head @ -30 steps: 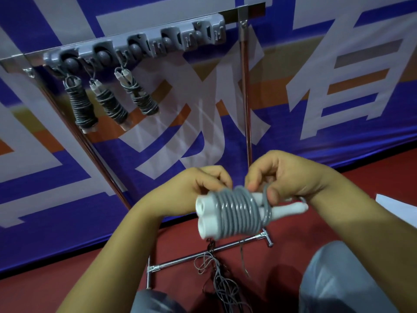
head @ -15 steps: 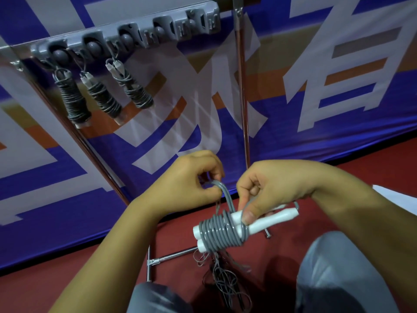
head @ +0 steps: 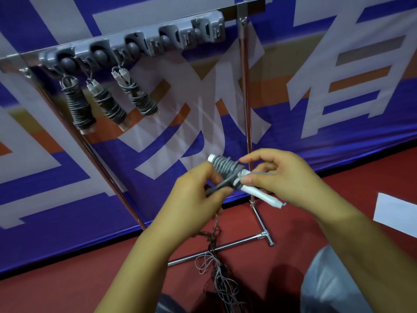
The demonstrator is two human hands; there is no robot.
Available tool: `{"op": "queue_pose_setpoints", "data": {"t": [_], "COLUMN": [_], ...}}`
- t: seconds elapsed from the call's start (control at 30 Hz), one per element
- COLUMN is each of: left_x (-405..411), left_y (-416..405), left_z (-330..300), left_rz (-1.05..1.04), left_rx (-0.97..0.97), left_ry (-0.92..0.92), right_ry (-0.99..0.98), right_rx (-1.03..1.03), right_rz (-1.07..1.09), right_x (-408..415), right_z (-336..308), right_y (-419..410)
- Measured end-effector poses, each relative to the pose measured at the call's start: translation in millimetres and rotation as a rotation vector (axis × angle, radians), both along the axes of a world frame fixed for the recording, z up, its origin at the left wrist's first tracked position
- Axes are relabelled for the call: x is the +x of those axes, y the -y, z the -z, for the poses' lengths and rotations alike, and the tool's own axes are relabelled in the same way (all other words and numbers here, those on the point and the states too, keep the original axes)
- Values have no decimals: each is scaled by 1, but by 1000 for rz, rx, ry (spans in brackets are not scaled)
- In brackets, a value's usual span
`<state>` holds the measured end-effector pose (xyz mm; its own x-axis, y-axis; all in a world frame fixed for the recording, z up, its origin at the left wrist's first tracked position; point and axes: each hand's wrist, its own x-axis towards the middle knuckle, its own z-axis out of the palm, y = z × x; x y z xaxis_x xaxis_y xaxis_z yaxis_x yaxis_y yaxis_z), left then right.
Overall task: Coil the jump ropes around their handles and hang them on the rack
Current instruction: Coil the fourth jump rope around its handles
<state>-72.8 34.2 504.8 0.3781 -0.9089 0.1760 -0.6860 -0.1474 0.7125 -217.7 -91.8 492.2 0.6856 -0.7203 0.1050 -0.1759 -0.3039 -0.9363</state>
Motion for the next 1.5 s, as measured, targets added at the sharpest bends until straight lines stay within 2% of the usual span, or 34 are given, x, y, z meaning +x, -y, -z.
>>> {"op": "queue_pose_setpoints", "data": {"t": [0.1, 0.2, 0.3, 0.4, 0.53, 0.77, 1.0, 1.17, 1.33, 1.5], "left_x": [-4, -6, -7, -2, 2, 14, 18, 21, 17, 17], "left_y": [-2, 0, 4, 9, 9, 8, 5, 1, 7, 15], "left_z": [7, 12, 14, 15, 17, 19, 25, 28, 29, 27], "left_rz": [-22, 72, 131, 117, 219, 206, 284, 316, 313, 417], "left_rx": [-45, -46, 2, -30, -65, -105, -68, -39, 21, 114], "left_ry": [-264, -485, -609, -738, -828, -748, -831, -821, -765, -562], "right_ry": [147, 214, 240, 280, 361, 418, 494, 515, 516, 402], "right_rx": [70, 74, 40, 40, 148, 374, 511, 547, 644, 637], "right_rz": [76, 151, 178, 174, 167, 55, 6, -12, -116, -333], "right_x": [1, 3, 5, 5, 4, 0, -1, -2, 1, 0], "right_z": [3, 4, 3, 1, 1, -1, 1, 0, 0, 0], "right_y": [-4, -5, -9, -11, -8, -2, -2, 1, 3, 6]}}
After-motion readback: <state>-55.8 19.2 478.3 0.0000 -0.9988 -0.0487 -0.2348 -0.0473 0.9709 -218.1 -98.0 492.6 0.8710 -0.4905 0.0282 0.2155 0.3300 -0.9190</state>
